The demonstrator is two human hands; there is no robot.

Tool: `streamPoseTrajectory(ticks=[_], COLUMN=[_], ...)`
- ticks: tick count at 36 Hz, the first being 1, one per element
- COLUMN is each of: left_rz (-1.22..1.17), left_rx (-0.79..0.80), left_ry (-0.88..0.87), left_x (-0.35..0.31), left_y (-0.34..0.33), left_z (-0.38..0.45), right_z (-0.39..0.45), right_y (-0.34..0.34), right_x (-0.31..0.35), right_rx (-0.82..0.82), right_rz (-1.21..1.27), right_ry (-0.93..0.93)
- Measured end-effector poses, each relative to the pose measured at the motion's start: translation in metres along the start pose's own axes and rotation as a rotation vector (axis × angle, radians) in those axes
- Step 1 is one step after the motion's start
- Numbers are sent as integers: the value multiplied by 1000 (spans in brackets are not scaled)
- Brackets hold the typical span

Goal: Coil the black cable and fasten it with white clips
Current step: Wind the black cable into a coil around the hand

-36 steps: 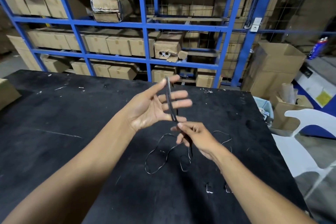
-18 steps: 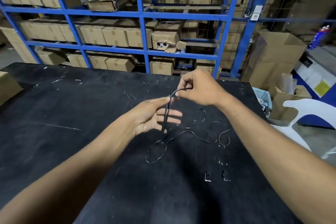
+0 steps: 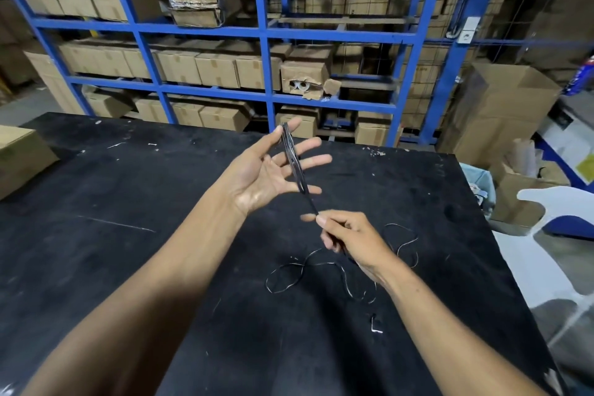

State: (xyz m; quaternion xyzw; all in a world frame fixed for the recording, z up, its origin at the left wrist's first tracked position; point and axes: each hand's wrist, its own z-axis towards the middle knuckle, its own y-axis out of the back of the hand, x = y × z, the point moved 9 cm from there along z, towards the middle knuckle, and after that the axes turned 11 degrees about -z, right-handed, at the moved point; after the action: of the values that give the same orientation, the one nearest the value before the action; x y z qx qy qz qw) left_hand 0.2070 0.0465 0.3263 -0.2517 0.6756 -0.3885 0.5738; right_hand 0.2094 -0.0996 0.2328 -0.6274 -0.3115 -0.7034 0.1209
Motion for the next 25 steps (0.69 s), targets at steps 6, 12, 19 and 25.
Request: streamPoseTrajectory(ticks=[6, 12, 19, 25], left_rz=[97, 277, 453, 582], left_rx=[115, 80, -138, -301], left_ry=[159, 358, 366, 314], left_x=[18, 68, 78, 74], left_y=[-9, 8, 45, 72], left_z=[-13, -25, -28, -24], right_z=[2, 25, 52, 60], right_y=[10, 39, 57, 62], right_x=[-27, 12, 83, 126], right_rx=[-11, -63, -64, -130], right_rz=[-59, -239, -710, -815], right_ry=[-97, -2, 173, 228])
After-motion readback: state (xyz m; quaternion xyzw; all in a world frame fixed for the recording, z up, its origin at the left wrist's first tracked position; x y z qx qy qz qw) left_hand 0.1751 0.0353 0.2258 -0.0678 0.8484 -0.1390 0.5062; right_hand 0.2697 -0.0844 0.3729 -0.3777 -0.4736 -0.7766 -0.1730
